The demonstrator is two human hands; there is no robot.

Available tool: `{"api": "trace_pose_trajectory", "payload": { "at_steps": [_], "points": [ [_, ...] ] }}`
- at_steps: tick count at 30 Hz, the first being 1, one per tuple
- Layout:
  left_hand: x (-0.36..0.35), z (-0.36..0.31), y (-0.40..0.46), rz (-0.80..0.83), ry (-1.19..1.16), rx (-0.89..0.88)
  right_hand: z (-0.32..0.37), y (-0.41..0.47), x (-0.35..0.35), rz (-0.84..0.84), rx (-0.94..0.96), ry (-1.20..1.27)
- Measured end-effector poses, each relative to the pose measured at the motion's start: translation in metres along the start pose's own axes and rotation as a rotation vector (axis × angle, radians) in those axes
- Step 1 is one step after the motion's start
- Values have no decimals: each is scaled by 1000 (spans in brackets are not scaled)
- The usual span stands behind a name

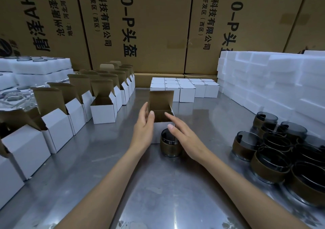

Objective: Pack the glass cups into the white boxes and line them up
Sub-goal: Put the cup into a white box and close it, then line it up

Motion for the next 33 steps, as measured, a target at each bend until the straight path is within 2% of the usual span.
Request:
{"api": "trace_pose_trajectory", "payload": {
  "at_steps": [4,6,10,16,23,25,28,30,33],
  "points": [
    [7,-2,1,-89,36,-16,-4,2,4,-46,-41,47],
    [8,-2,5,-57,40,-2,-4,2,9,-92,-55,91],
    [12,2,13,-40,-95,72,-7,4,19,-179,-75,176],
    [14,8,14,0,-157,164,-9,3,22,-204,-99,159],
    [14,5,10,41,-175,184,-4,2,23,-173,-54,103],
    [14,6,11,49,-160,174,0,0,27,-222,20,58],
    [14,8,11,56,-144,153,12,-8,36,-388,107,-82],
    [14,8,12,59,-137,145,25,-16,35,-441,228,-297],
    [15,8,13,61,-137,131,42,-27,19,-372,445,-707]
  ]
}}
Point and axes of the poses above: each hand's wrist, its own y-axis towards the middle knuckle, its own x-axis out of the back of the hand, z = x × y, the point moved 5 cm from there along y, towards the middle knuckle, and after that the axes turned 12 degrees about -x, right-handed, at the moved point
